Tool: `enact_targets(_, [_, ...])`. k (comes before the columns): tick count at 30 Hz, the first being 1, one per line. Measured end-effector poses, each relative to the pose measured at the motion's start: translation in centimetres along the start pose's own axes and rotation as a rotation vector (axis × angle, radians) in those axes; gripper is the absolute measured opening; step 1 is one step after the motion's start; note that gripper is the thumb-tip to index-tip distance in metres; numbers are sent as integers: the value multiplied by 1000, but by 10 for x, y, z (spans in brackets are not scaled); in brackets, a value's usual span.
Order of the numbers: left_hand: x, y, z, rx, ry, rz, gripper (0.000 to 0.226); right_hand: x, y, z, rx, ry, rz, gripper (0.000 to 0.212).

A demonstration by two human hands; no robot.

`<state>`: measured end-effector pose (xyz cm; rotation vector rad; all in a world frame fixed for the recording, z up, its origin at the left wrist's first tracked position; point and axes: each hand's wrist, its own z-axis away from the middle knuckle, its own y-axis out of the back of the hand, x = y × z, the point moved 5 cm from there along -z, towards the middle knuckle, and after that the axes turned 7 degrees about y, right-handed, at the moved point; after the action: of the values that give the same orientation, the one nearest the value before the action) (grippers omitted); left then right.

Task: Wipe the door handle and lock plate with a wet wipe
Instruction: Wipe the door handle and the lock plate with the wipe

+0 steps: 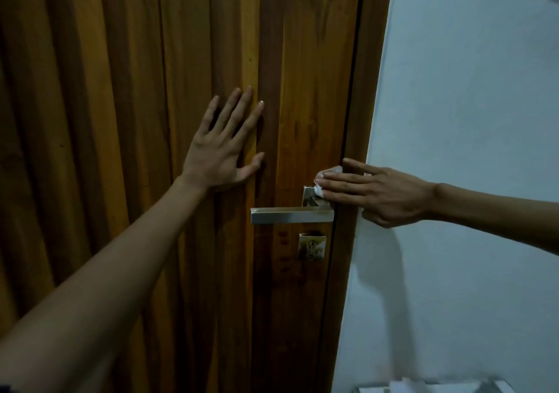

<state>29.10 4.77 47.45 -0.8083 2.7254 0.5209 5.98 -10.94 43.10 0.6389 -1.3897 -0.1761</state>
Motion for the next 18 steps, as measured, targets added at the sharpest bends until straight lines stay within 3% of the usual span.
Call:
enact_targets(3, [3,-2,0,-26,2,-23,82,6,0,-15,-76,-4,1,75])
enact_targets(8, [-1,-5,1,-37,-11,-45,83,-2,5,-22,8,-51,-6,78])
enact_targets(13, [0,-6,-1,-37,-1,-55,84,-51,-17,-19,236,-513,-152,92])
enact_targets(18, [0,-7,-1,-11,-3,-62,83,-90,-27,-48,542,-1039,-544,106])
